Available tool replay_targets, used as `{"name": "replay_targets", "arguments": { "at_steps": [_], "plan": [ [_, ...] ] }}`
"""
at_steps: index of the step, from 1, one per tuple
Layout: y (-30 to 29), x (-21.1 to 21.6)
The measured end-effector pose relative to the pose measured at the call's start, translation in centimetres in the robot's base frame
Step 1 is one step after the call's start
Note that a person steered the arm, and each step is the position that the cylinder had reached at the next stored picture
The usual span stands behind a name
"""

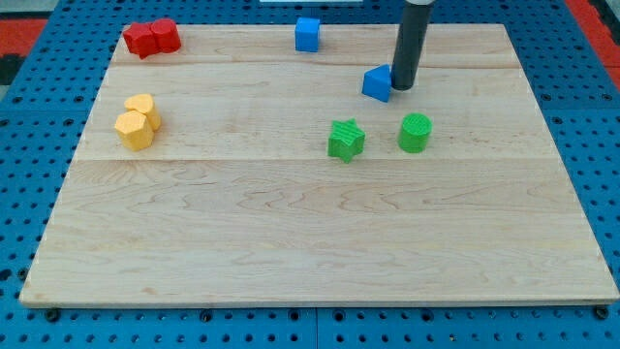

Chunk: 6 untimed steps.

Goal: Move the blue triangle towards the blue cube

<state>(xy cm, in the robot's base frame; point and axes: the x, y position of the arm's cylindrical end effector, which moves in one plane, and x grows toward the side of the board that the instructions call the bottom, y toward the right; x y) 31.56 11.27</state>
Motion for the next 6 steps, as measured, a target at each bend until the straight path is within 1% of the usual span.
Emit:
{"name": "replay_targets", "arguments": {
  "at_steps": [1, 2, 3, 4, 5, 6],
  "plan": [
    [-0.1, 0.6],
    [-0.6, 3.2],
    [-4.0, 1.5],
    [-4.7, -3.4],
    [-4.7, -5.1],
    [-4.8, -4.1]
  ]
}}
